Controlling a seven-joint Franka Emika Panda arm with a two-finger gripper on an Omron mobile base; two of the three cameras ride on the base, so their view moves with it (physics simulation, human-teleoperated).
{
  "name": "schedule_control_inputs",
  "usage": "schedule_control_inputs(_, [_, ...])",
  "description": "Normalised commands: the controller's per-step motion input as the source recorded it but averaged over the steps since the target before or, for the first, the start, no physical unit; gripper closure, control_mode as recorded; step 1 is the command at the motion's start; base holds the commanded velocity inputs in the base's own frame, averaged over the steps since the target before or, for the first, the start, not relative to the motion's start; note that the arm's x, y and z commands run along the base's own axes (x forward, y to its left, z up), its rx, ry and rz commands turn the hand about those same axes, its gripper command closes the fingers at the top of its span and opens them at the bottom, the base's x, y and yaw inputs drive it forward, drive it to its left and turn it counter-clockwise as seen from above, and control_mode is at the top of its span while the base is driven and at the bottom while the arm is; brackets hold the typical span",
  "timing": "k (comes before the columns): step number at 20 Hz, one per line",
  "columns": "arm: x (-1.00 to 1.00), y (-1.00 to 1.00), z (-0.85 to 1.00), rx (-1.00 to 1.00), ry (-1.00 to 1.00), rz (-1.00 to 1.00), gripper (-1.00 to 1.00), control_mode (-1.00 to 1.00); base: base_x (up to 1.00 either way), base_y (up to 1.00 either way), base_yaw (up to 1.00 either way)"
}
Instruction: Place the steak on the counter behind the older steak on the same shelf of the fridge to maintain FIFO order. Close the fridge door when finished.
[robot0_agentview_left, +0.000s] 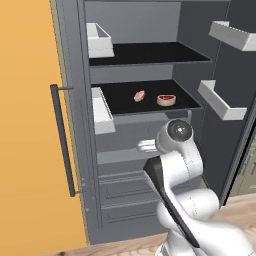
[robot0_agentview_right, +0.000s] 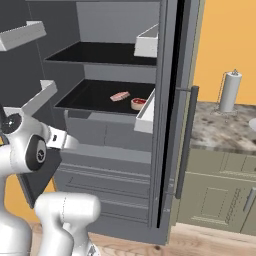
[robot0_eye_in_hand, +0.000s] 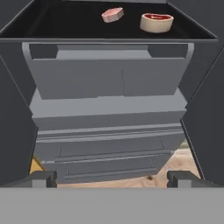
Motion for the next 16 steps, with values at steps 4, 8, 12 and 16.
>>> schedule_control_inputs(4, [-0.87, -0.82, 0.09, 0.05, -0.26, -0.21, -1.00, -1.00, 0.00, 0.00, 0.00])
schedule_control_inputs(8, [-1.00, -1.00, 0.12, 0.12, -0.25, -0.22, -1.00, -1.00, 0.00, 0.00, 0.00])
schedule_control_inputs(12, [-1.00, -1.00, 0.02, 0.16, -0.26, -0.21, -1.00, -1.00, 0.00, 0.00, 0.00])
schedule_control_inputs(16, [-1.00, -1.00, 0.00, 0.20, -0.21, -0.22, -1.00, -1.00, 0.00, 0.00, 0.00])
